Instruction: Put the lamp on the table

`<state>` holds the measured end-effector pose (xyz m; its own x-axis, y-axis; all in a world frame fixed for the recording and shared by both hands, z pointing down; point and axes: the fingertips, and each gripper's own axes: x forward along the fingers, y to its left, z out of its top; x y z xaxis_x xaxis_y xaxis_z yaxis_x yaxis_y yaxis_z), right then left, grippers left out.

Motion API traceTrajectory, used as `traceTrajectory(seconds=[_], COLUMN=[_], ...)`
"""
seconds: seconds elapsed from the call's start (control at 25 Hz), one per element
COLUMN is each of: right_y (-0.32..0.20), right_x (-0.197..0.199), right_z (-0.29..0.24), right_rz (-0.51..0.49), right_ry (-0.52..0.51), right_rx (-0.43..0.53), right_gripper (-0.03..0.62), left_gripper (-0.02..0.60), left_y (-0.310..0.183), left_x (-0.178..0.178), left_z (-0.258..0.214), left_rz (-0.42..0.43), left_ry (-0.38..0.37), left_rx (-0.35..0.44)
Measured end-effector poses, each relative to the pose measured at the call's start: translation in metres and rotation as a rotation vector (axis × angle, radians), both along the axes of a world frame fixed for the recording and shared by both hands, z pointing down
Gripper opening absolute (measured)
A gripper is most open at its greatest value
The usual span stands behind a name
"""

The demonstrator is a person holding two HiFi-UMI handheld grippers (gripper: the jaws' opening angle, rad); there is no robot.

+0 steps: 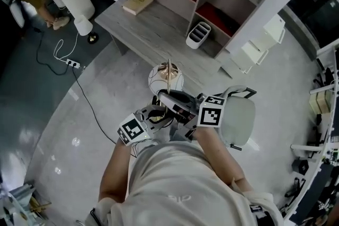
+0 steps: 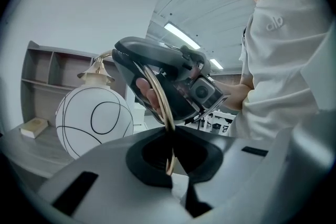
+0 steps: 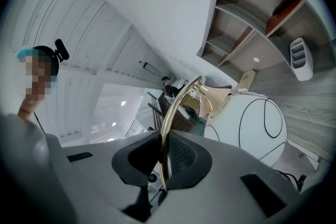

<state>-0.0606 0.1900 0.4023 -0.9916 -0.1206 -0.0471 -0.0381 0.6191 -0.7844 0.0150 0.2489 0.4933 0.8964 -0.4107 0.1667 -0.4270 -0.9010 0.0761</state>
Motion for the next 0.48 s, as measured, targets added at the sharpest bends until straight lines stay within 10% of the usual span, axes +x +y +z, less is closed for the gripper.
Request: traceTrajectory(seconds=[0.48], right_y=[-0.12], right_x=[0.029], right_z=[-0.017], right_rz=[-0.095], right_ry=[-0.027], right_rx=[0.025], right_gripper=[0.048], left_gripper=[0.017], left_y=[-0.133], left_x=[0.028], left_z=[-0.01], left_rz=[-0.124], left_ry=[-0.001], left_rx=[-0.002])
